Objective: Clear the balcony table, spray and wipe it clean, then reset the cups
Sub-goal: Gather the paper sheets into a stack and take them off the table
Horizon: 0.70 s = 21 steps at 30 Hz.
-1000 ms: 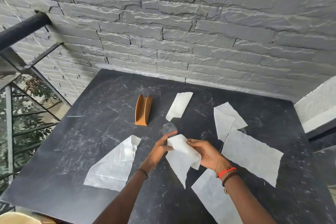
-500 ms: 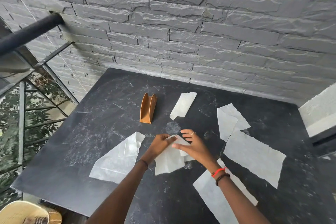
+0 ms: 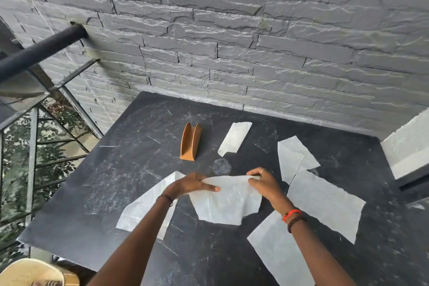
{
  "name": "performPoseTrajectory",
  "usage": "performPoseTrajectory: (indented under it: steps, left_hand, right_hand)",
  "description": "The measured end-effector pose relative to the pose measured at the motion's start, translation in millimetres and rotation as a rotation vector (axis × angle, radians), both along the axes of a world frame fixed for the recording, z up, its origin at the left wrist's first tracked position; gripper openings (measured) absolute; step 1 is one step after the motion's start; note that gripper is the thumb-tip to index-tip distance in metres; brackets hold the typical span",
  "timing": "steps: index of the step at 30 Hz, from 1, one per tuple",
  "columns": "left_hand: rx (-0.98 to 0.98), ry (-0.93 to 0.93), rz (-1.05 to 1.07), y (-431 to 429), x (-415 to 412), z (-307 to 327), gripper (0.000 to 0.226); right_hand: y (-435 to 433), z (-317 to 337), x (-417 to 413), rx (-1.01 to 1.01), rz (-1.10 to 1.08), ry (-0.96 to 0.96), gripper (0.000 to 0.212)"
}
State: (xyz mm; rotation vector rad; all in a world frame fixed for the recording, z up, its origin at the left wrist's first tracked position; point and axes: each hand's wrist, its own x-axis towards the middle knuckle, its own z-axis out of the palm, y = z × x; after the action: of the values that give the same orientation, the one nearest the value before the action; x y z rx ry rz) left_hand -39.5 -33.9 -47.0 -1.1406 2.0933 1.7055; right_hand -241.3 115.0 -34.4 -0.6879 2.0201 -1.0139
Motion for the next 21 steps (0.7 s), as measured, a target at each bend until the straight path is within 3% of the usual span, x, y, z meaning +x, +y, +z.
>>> performPoseTrajectory:
  steps: [3,6,9,11,14,17,21]
  left_hand:
    - [0.136,0.030,0.093,-3,16,-6,0.062]
    - [0.245,0.101,0.194,0,26,-8,0.041]
    - [0.232,0.148,0.298,1,28,-14,0.030]
    - [0.091,0.117,0.337,0,25,-21,0.030]
    - [-0.224,0.013,0.295,0,16,-34,0.036]
    - [-0.365,-0.030,0.271,5,7,-45,0.036]
    - [-0.575,0.091,0.362,18,-1,-52,0.031]
  right_hand:
    - [8,-5,-9,0.000,-0.117,-0.464,0.022]
    - [16,-16,-12,-0.033,-0.131,-0.517,0.022]
    - [18,-30,-8,-0.003,-0.178,-0.403,0.023]
    - [17,-39,-4,0.013,-0.161,-0.319,0.030]
    - [14,-52,1,0.054,-0.094,-0.021,0.032]
    - [12,-50,5,0.063,-0.066,0.124,0.031]
    - [37,-45,-11,0.092,-0.120,0.361,0.010]
